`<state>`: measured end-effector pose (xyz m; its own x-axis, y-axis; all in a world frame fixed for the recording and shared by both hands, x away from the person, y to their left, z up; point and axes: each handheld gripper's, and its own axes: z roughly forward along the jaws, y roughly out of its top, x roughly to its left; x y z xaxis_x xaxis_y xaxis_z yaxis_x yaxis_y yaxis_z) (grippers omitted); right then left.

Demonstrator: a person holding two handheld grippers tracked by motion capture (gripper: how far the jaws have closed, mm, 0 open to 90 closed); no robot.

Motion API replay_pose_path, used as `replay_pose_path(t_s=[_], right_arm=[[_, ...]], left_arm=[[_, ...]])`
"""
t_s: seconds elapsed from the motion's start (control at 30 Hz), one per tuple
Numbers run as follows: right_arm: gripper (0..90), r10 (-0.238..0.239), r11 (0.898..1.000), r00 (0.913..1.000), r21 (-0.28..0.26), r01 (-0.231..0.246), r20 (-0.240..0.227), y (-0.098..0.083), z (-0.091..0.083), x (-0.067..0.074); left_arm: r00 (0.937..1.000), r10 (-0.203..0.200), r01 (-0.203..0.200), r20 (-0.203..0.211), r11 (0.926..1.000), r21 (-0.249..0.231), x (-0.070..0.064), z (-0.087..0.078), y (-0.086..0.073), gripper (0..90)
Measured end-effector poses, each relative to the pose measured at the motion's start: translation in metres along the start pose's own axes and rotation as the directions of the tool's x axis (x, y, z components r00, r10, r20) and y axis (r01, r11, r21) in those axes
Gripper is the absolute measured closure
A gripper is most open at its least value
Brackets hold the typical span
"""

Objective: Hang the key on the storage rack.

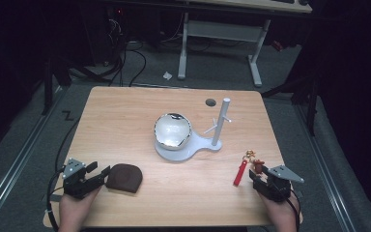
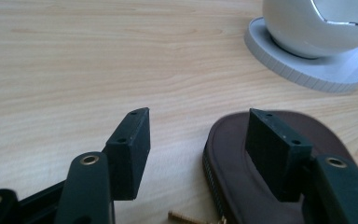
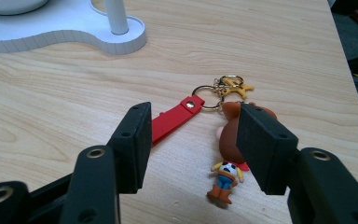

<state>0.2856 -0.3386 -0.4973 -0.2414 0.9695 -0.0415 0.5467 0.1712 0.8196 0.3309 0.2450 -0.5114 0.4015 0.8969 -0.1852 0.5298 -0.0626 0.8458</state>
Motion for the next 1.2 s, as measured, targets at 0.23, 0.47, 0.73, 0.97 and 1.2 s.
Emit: replay_pose_path(t_s=[0.23,0.47,0.73,0.97,1.2], right_arm=[[48.9,-0.025,1.000,0.9997,-0.006,0.025,-0.005,-0.001,0.000,0.001],[48.0,-0.035,0.999,0.9986,0.016,0.036,-0.038,0.000,0.001,0.007],[49.8,-0.098,0.994,0.9937,0.048,0.101,-0.054,0.008,0.003,0.021],[43.9,-0.106,0.988,0.9932,0.110,0.110,-0.050,0.020,0.006,0.030],[42.6,-0.138,0.974,0.9884,0.173,0.147,-0.065,0.028,0.010,0.038]], left_arm=[[0.9957,0.092,-0.092,-0.016,0.9958,-0.002,-0.008,0.009,0.002,40.1],[0.9905,0.138,-0.138,-0.004,0.9902,0.024,-0.014,0.007,-0.003,38.0],[0.9882,0.153,-0.153,0.011,0.9882,0.013,-0.010,0.003,-0.003,34.1],[0.9879,0.149,-0.151,0.041,0.9881,0.030,-0.005,-0.002,-0.005,32.5],[0.9841,0.175,-0.175,0.032,0.9844,0.013,-0.007,-0.004,-0.005,28.9]])
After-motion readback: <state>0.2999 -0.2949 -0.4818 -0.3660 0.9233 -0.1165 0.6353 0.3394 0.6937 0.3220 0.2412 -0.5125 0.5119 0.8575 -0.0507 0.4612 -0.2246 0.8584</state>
